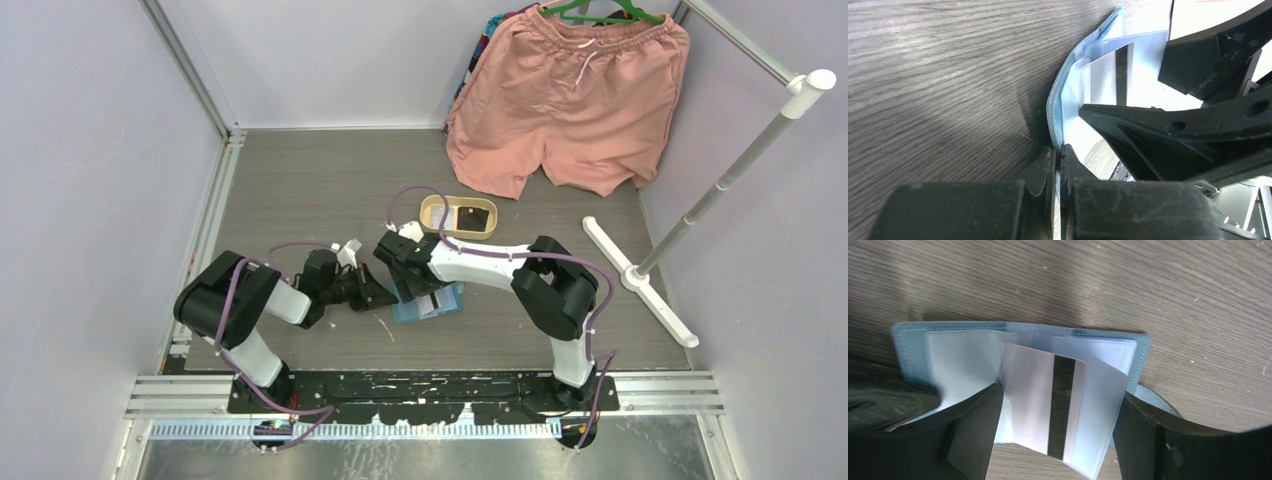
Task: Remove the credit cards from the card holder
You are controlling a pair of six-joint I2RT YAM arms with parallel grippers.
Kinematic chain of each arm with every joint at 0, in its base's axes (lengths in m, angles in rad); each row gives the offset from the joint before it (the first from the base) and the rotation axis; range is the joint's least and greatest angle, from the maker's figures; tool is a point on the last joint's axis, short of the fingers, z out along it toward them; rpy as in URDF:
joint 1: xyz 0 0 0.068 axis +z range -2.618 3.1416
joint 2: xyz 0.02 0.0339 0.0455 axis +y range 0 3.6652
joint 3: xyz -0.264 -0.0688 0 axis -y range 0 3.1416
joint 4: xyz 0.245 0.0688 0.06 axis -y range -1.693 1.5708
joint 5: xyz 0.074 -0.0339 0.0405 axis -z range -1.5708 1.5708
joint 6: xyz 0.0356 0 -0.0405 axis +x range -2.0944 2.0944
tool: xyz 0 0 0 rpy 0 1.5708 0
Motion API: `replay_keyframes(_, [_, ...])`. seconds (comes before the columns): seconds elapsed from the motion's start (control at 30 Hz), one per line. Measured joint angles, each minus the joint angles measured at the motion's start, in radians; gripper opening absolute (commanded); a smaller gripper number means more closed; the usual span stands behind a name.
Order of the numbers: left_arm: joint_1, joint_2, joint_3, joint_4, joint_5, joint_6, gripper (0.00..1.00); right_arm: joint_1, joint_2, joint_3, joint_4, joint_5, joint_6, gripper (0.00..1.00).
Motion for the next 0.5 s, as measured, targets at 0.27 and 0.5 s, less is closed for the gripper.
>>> replay_keyframes(0.27, [0.0, 0.0, 0.0, 0.0, 0.0, 0.001, 0.0, -0.016, -0.023, -0.037, -0.008, 0.02, 0.001, 0.81])
replay_keyframes(0.5, [0.0, 0.0, 0.0, 0.0, 0.0, 0.003, 0.0, -0.016, -0.041, -0.037, -0.014, 0.058, -0.003, 0.86])
